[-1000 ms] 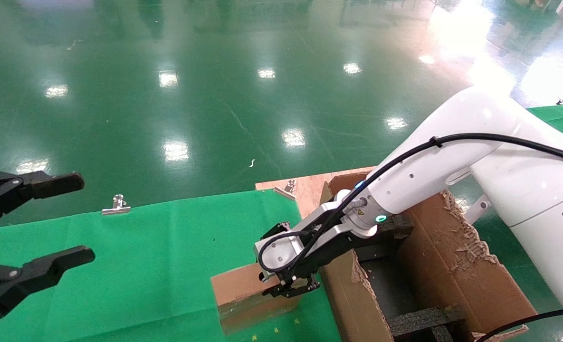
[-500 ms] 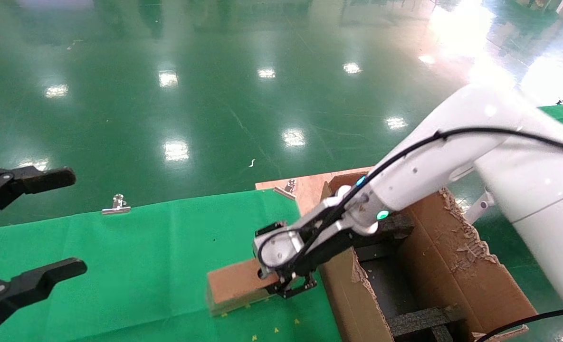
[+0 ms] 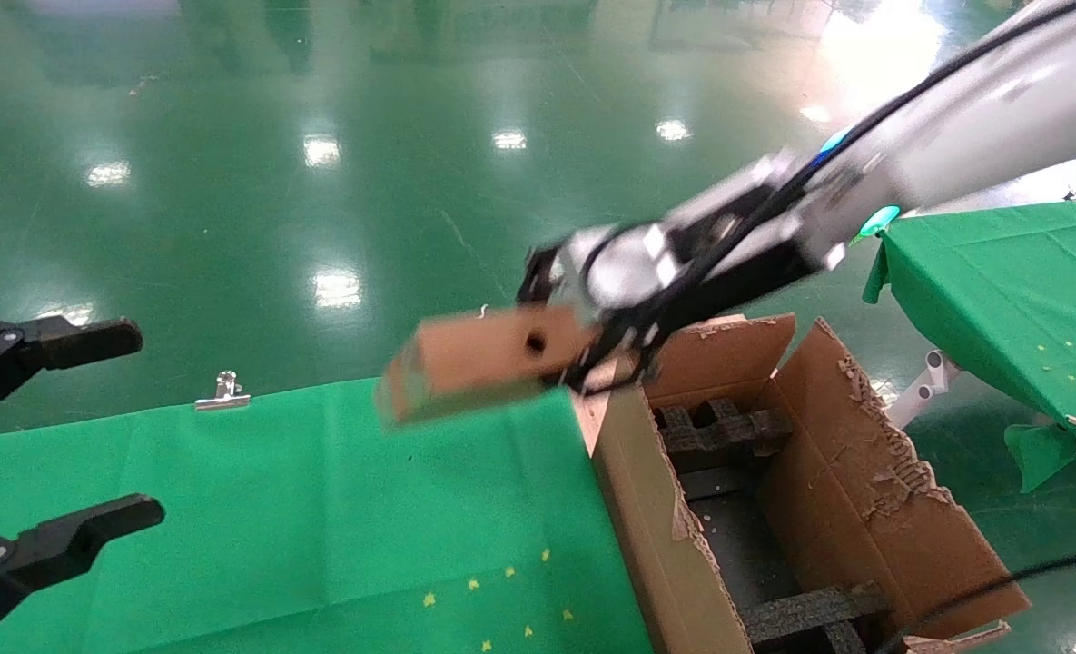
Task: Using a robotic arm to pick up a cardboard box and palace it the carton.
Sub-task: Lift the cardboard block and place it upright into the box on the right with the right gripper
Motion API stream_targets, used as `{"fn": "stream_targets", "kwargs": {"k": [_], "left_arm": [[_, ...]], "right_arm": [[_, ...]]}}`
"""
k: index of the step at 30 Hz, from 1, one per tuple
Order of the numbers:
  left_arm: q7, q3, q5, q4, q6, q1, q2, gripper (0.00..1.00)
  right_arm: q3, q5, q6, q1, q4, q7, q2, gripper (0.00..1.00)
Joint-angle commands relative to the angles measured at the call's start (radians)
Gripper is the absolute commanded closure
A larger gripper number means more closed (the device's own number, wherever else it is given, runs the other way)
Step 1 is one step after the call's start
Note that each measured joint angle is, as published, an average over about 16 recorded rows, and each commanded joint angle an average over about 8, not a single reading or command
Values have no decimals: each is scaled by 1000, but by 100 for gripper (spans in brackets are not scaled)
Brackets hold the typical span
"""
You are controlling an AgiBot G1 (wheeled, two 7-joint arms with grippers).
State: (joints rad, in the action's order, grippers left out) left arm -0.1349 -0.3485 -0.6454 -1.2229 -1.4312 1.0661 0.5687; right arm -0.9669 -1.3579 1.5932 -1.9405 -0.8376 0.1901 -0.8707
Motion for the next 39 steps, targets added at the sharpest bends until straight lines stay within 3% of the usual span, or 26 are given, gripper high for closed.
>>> {"fn": "stream_targets", "kwargs": {"k": [1, 14, 26, 39], "left_arm": [[0, 0, 0, 0, 0, 0, 0, 0], [0, 0, 0, 0, 0, 0, 0, 0], [0, 0, 0, 0, 0, 0, 0, 0], [0, 0, 0, 0, 0, 0, 0, 0]], "right_arm": [[-21, 23, -2, -59, 27, 25, 19, 100], [-163, 119, 1, -186, 137, 107, 68, 100], [-317, 187, 2, -268, 186, 109, 238, 100], [-504, 140, -1, -352, 243, 130, 385, 100]]}}
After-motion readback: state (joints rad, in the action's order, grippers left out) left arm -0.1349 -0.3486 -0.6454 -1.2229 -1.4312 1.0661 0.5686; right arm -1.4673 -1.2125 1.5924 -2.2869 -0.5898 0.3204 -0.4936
